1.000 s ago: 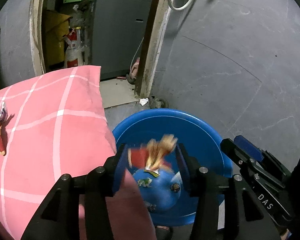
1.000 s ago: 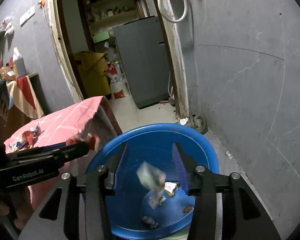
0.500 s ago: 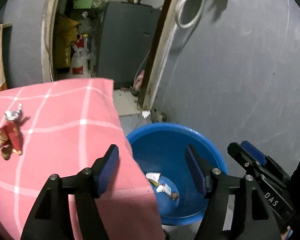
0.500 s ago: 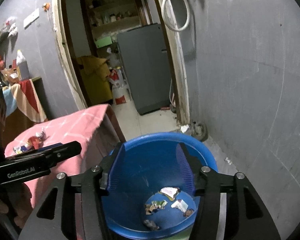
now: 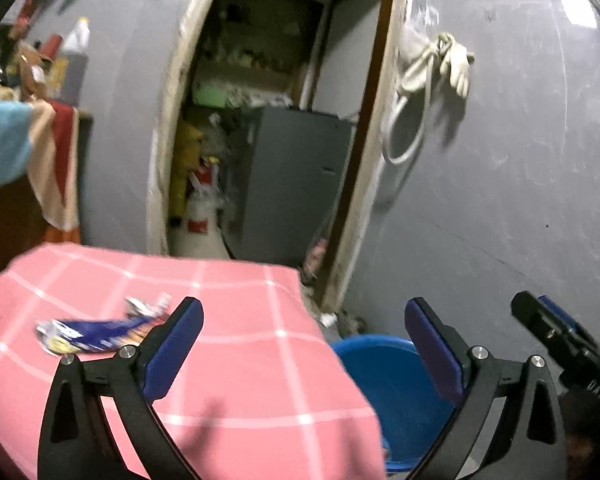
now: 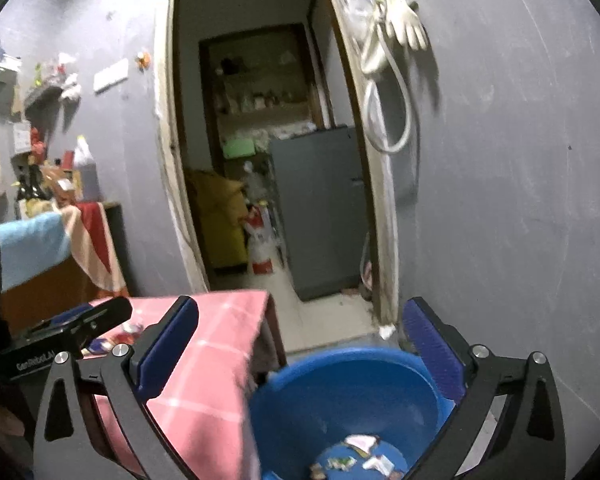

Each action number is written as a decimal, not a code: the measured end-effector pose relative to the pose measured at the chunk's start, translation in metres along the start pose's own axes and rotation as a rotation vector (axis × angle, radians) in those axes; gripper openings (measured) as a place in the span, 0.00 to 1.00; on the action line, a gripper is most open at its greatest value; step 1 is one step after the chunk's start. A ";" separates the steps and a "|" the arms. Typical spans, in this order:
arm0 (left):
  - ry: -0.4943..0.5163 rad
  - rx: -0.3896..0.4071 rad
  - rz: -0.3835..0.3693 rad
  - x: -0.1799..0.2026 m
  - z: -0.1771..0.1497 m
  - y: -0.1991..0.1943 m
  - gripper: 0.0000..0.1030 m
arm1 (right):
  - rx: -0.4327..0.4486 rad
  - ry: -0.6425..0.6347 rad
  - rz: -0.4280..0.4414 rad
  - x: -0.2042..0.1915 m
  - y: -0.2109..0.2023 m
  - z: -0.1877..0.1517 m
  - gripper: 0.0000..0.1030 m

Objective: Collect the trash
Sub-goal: 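Move both open tools back over the table toward the blue wrapper, then grasp the blue wrapper with the left tool while the right tool grasps the red-gold wrapper, then carry both wrappers over the blue bucket and open both tools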

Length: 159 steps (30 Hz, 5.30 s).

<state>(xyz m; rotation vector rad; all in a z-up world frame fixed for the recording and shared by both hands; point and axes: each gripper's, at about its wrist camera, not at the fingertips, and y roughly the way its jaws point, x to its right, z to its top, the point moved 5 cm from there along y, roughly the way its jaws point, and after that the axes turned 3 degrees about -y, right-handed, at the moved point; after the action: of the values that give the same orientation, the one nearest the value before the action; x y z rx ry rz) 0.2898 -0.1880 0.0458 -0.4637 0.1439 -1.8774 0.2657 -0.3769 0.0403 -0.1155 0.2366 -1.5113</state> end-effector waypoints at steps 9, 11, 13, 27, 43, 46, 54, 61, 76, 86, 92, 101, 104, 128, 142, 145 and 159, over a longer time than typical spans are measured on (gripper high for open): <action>0.020 0.119 0.085 -0.043 0.012 -0.052 0.98 | 0.103 -0.031 0.067 -0.051 -0.010 0.018 1.00; 0.021 0.136 0.105 -0.052 0.014 -0.062 0.98 | 0.123 -0.035 0.079 -0.060 -0.015 0.020 1.00; 0.021 0.153 0.123 -0.059 0.016 -0.069 0.98 | 0.146 -0.035 0.096 -0.070 -0.017 0.022 1.00; 0.063 0.241 0.231 -0.109 0.017 -0.120 0.98 | 0.218 -0.059 0.193 -0.136 -0.024 0.026 1.00; 0.098 0.252 0.335 -0.151 -0.006 -0.137 0.98 | 0.189 -0.105 0.271 -0.181 -0.011 0.010 1.00; 0.071 0.239 0.353 -0.161 -0.010 -0.133 0.98 | 0.175 -0.114 0.284 -0.189 -0.004 0.005 1.00; -0.101 0.241 0.405 -0.198 -0.006 -0.126 0.98 | 0.146 -0.143 0.298 -0.200 0.014 -0.007 1.00; 0.021 0.154 0.458 -0.206 0.000 -0.093 0.98 | 0.105 -0.153 0.303 -0.204 0.037 -0.015 1.00; -0.088 -0.155 0.364 -0.247 -0.016 -0.022 0.98 | -0.201 -0.178 0.299 -0.210 0.111 -0.049 1.00; -0.081 -0.331 0.235 -0.240 -0.036 0.011 0.87 | -0.387 -0.205 0.333 -0.217 0.144 -0.073 0.78; -0.116 -0.413 0.164 -0.239 -0.046 0.022 0.59 | -0.473 -0.194 0.372 -0.221 0.161 -0.082 0.69; -0.148 -0.445 0.102 -0.233 -0.049 0.024 0.28 | -0.549 -0.170 0.423 -0.224 0.171 -0.092 0.44; -0.176 -0.448 0.087 -0.234 -0.049 0.022 0.17 | -0.553 -0.158 0.431 -0.223 0.171 -0.092 0.37; -0.084 -0.212 0.112 -0.169 -0.024 -0.028 0.11 | -0.354 -0.129 0.418 -0.192 0.114 -0.065 0.28; -0.063 -0.002 0.079 -0.126 0.009 -0.056 0.10 | -0.083 -0.122 0.370 -0.161 0.059 -0.008 0.28; -0.057 0.047 0.059 -0.112 0.016 -0.060 0.10 | -0.028 -0.132 0.348 -0.153 0.046 0.002 0.28; -0.001 0.159 -0.038 -0.033 0.029 -0.061 0.10 | 0.137 -0.143 0.212 -0.092 -0.001 0.027 0.28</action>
<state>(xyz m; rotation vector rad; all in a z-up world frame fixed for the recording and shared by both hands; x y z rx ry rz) 0.2563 -0.1326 0.0837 -0.3603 -0.0154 -1.9083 0.2671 -0.2877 0.0740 -0.0861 0.0294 -1.2976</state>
